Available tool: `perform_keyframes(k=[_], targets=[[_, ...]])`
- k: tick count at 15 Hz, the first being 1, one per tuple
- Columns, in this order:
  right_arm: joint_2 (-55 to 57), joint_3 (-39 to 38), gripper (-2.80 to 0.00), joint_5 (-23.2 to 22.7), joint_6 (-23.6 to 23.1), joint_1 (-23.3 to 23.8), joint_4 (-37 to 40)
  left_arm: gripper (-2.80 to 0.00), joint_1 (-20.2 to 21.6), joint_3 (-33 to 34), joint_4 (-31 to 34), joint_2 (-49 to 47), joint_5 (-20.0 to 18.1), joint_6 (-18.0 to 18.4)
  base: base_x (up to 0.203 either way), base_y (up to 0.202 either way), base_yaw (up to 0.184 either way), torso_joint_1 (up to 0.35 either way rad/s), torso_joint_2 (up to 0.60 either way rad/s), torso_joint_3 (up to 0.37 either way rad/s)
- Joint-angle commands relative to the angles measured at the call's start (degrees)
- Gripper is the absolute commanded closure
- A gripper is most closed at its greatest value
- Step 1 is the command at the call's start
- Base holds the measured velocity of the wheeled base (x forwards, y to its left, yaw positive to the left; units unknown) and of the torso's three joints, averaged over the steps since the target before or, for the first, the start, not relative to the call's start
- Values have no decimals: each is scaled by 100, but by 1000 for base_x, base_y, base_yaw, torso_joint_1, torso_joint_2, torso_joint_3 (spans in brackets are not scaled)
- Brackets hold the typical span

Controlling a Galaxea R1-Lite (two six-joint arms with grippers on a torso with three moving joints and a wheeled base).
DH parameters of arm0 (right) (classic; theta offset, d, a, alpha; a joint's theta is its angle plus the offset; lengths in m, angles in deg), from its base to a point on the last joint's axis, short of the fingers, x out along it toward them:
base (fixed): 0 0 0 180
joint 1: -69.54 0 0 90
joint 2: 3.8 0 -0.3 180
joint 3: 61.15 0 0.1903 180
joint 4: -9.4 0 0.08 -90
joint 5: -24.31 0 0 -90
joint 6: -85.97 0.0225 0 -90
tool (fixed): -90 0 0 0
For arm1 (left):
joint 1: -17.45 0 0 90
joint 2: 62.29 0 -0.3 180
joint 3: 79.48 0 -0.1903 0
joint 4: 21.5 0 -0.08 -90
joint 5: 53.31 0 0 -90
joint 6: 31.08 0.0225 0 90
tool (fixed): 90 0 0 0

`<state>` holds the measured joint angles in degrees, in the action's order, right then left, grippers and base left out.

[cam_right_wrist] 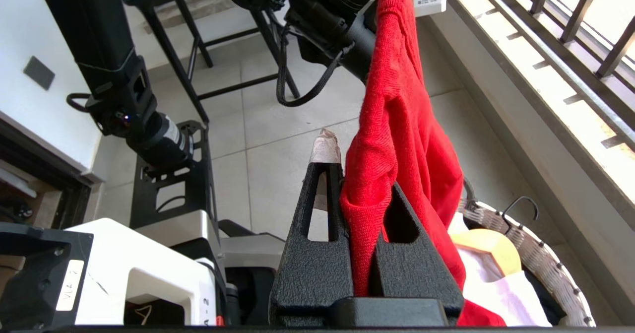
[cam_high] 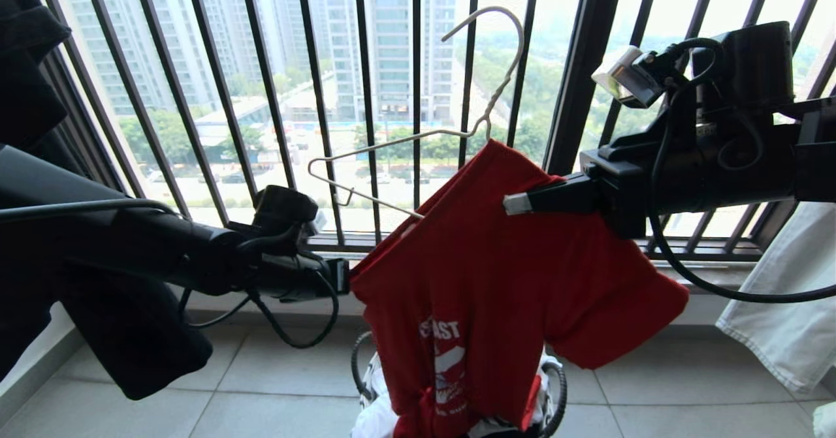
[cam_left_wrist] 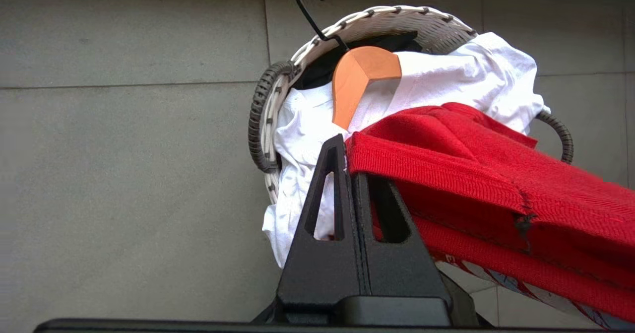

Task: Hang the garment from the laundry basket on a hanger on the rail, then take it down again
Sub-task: Hang the clothes on the clothes rack

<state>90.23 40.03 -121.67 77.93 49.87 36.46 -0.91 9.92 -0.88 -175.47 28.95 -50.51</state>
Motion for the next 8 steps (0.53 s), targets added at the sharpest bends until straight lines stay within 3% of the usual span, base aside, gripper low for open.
perform_keyframes(k=[1, 4, 8], targets=[[79, 6, 0, -25, -13, 16, -44, 0, 460, -114, 18, 301, 7, 45, 0, 0, 0, 0, 0, 0], [238, 6, 0, 105, -30, 16, -158, 0, 770, -391, 197, 569, 1, 70, 0, 0, 0, 0, 0, 0], [415, 32, 0, 122, -40, 16, -266, 0, 868, -931, 837, 882, -8, 83, 0, 0, 0, 0, 0, 0]])
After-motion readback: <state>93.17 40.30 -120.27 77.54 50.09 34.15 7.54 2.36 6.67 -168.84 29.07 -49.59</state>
